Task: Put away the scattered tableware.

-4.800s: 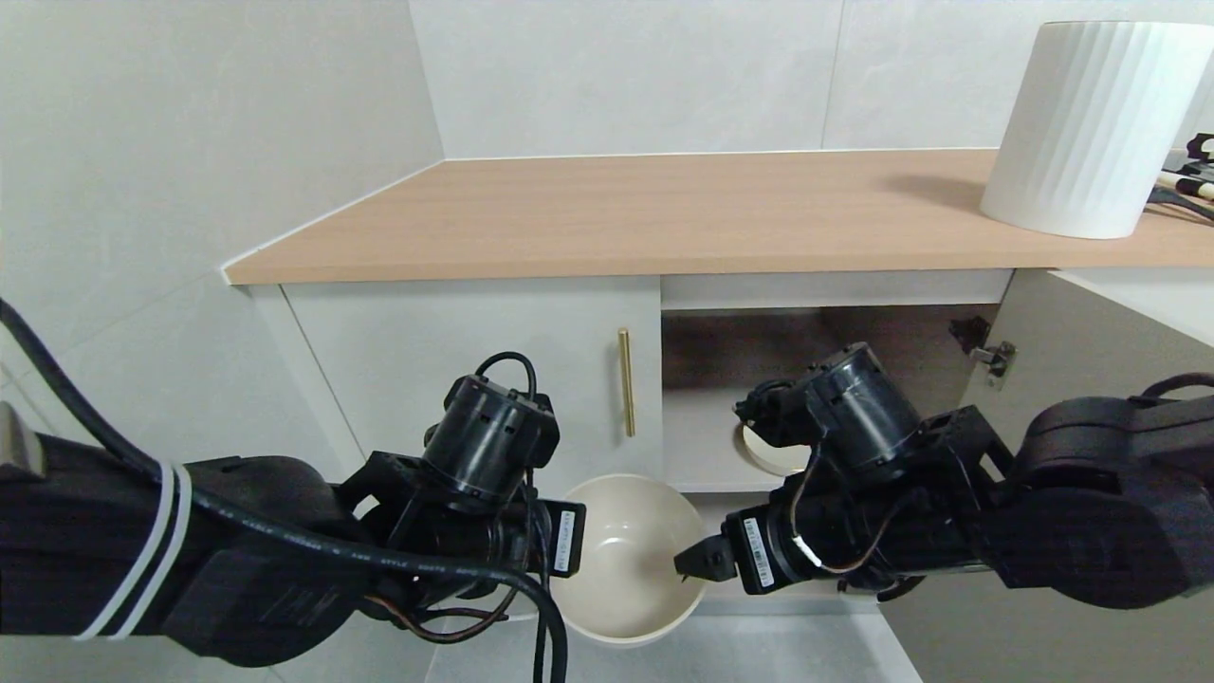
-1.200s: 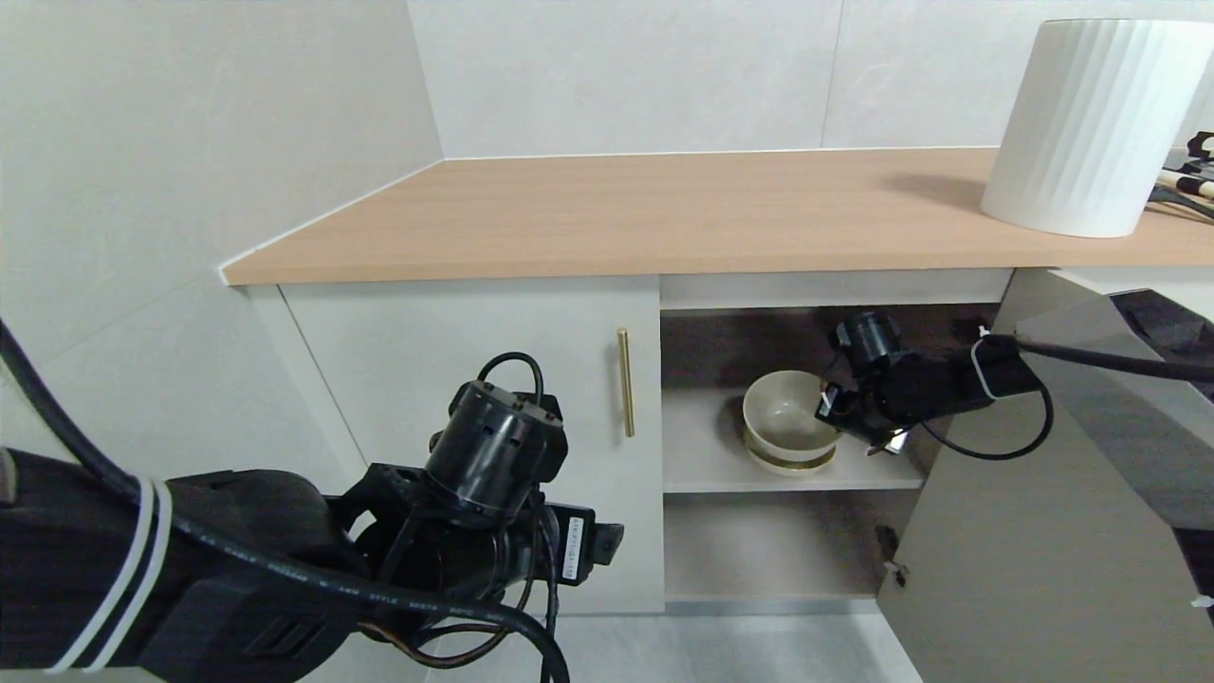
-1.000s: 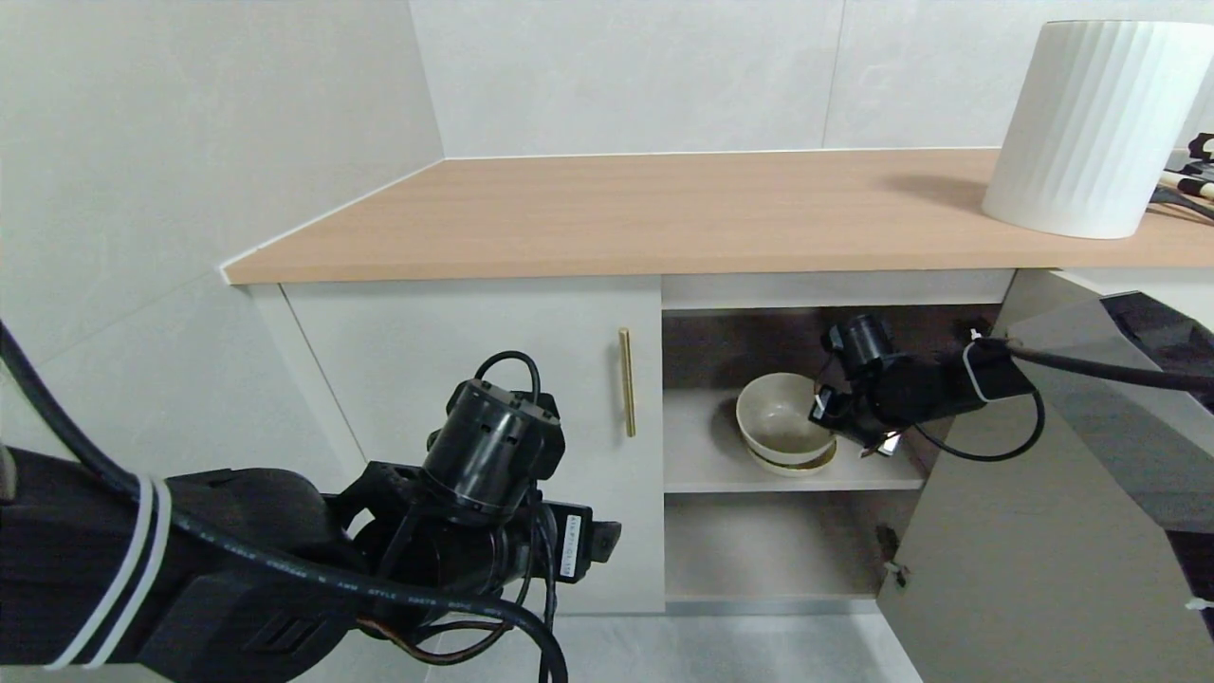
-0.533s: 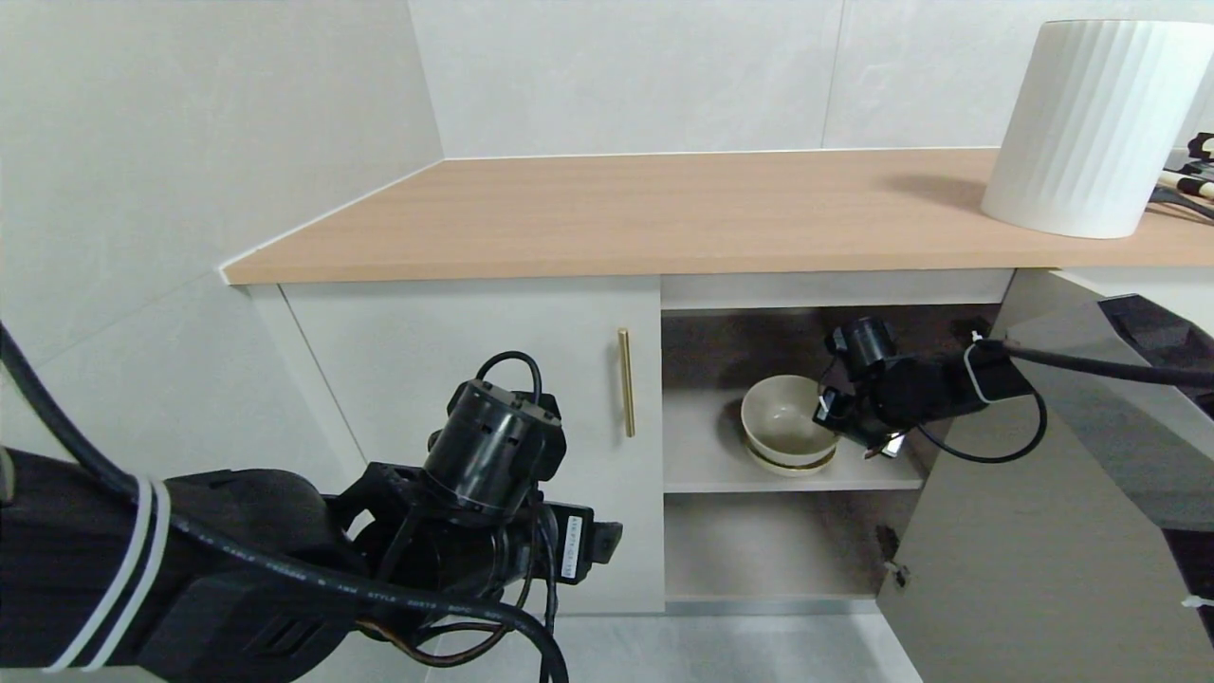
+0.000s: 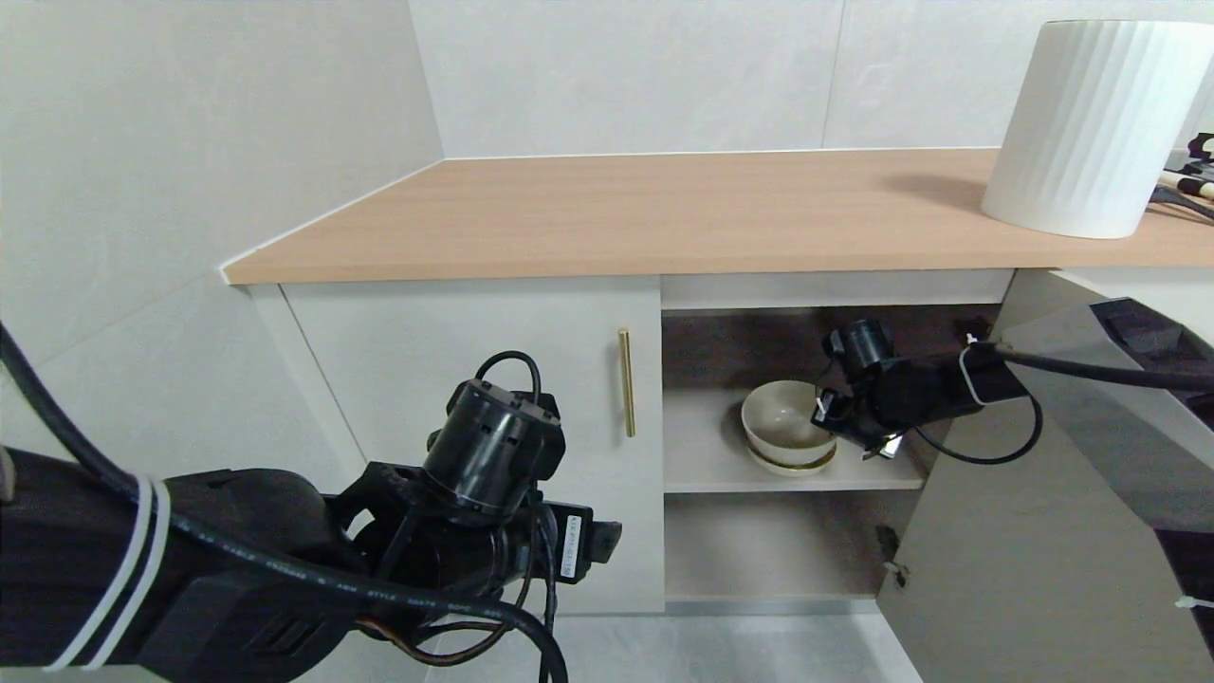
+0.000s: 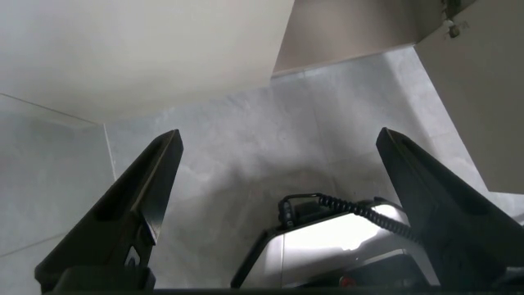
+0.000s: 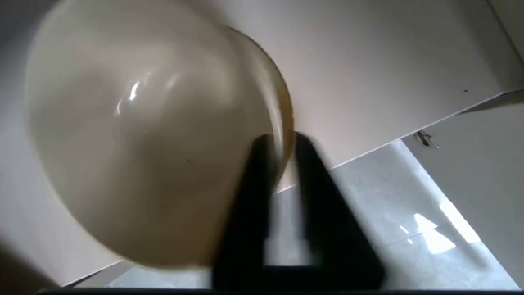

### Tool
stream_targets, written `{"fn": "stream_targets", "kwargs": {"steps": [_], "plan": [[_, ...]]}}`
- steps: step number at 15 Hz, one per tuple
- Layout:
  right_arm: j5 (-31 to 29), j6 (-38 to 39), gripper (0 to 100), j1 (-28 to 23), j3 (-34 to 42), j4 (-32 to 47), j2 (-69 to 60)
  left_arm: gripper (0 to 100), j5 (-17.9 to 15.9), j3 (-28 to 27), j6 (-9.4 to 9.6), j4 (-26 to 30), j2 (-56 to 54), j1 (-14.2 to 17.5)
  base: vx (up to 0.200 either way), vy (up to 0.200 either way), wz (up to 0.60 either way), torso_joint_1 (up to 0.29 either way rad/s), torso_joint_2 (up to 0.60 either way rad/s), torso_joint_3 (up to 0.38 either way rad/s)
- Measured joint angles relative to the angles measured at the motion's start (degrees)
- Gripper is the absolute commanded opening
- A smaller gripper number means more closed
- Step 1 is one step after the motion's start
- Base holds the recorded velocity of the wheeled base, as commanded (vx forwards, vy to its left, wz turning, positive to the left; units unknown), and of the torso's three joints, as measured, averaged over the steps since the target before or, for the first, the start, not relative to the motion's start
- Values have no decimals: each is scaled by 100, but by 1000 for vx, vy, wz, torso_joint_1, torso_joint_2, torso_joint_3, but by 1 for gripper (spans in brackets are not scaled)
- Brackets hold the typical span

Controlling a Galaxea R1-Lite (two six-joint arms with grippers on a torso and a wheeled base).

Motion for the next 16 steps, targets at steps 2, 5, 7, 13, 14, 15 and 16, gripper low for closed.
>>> {"fn": "stream_targets", "kwargs": {"steps": [2,5,7,13,14,15,16], "plan": [[0,-2,100,2,0,0,2,100,-1,0,0,0,0,0,0,0,0,0,0,0],[2,-2,100,38,20,12,-1,100,0,0,-2,0,-2,0,0,0,0,0,0,0],[7,0,100,77,37,23,-20,100,-1,0,0,0,-2,0,0,0,0,0,0,0],[18,37,100,424,657,34,-583,100,-1,9,0,6,-28,0,0,0,0,0,0,0],[22,20,100,523,866,37,-784,100,7,26,0,9,-52,2,0,0,0,0,0,0],[27,4,100,639,1101,37,-1045,100,43,50,-5,20,-77,9,0,0,0,0,0,0],[29,-2,100,768,1415,34,-1330,100,76,69,-13,22,-105,13,0,0,0,0,0,0]]}}
